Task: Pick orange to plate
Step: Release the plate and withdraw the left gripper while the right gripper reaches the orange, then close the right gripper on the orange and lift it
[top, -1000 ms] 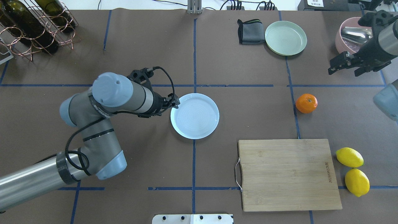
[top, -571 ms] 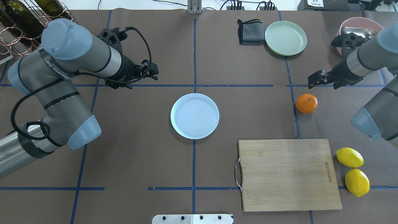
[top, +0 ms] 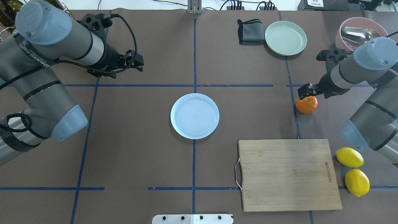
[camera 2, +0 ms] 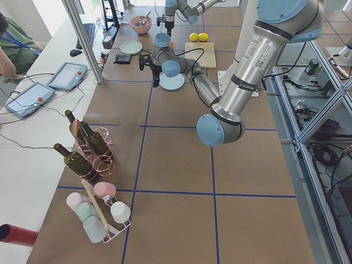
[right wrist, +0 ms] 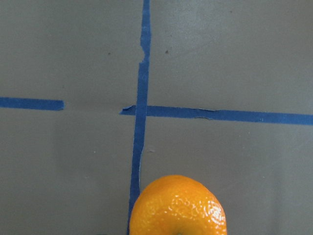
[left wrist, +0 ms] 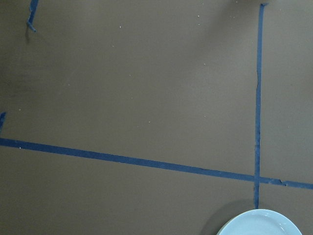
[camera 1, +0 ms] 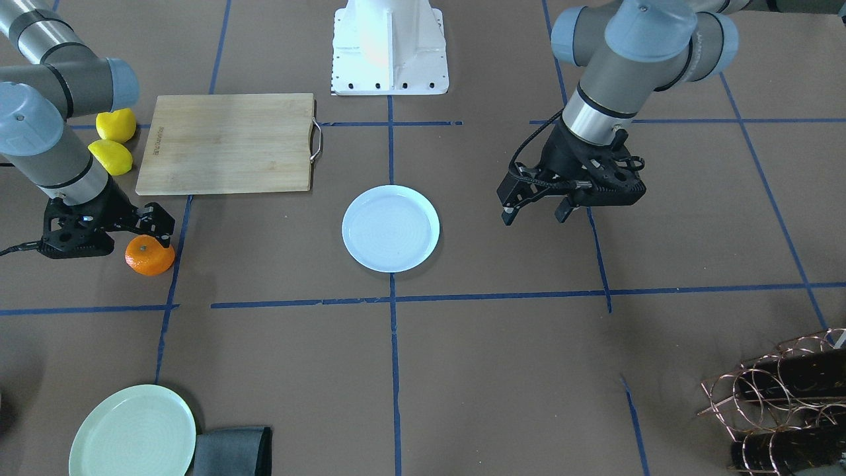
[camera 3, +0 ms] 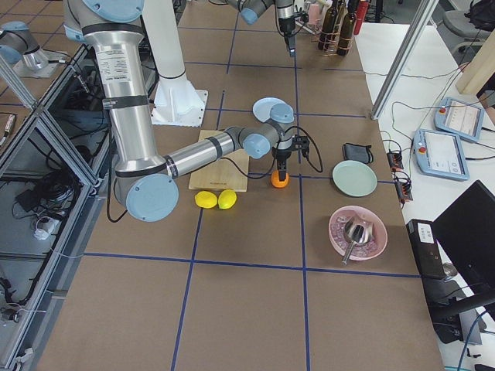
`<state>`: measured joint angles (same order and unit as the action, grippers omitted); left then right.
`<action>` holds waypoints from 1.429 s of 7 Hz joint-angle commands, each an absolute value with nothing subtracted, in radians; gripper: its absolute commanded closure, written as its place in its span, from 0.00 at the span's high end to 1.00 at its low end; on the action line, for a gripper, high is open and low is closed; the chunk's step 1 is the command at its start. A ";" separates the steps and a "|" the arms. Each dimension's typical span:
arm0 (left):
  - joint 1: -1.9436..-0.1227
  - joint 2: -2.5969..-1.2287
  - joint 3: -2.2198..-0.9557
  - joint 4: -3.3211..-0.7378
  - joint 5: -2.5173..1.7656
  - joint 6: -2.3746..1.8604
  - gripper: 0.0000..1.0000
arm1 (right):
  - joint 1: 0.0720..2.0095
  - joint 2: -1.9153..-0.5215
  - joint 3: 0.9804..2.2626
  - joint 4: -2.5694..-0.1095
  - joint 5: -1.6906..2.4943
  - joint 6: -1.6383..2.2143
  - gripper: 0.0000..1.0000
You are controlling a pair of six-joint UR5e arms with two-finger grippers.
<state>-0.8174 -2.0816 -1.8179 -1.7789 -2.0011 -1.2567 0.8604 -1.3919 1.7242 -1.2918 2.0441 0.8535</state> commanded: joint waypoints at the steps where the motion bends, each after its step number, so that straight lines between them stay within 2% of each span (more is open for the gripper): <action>1: -0.819 -2.069 -1.819 -1.781 -2.002 -1.255 1.00 | 0.841 -1.381 1.706 -1.292 2.042 0.853 1.00; 5: -0.819 -2.068 -1.821 -1.781 -2.000 -1.255 1.00 | 0.833 -1.351 1.635 -1.292 2.013 0.844 1.00; 6: -0.819 -2.066 -1.824 -1.781 -2.000 -1.255 1.00 | 0.833 -1.347 1.634 -1.292 2.014 0.845 0.94; 7: -0.819 -2.066 -1.828 -1.779 -2.002 -1.255 1.00 | 0.831 -1.347 1.634 -1.292 2.014 0.842 0.36; 8: -0.822 -2.066 -1.830 -1.779 -2.002 -1.253 1.00 | 0.833 -1.332 1.638 -1.293 2.025 0.839 0.00; 10: -0.842 -2.022 -1.848 -1.778 -2.002 -1.142 1.00 | 0.834 -1.283 1.686 -1.310 2.028 0.857 0.00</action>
<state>-0.8330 -2.0547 -1.8348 -1.7778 -2.0018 -1.2024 0.8338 -1.3143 1.6570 -1.2971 2.0245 0.8468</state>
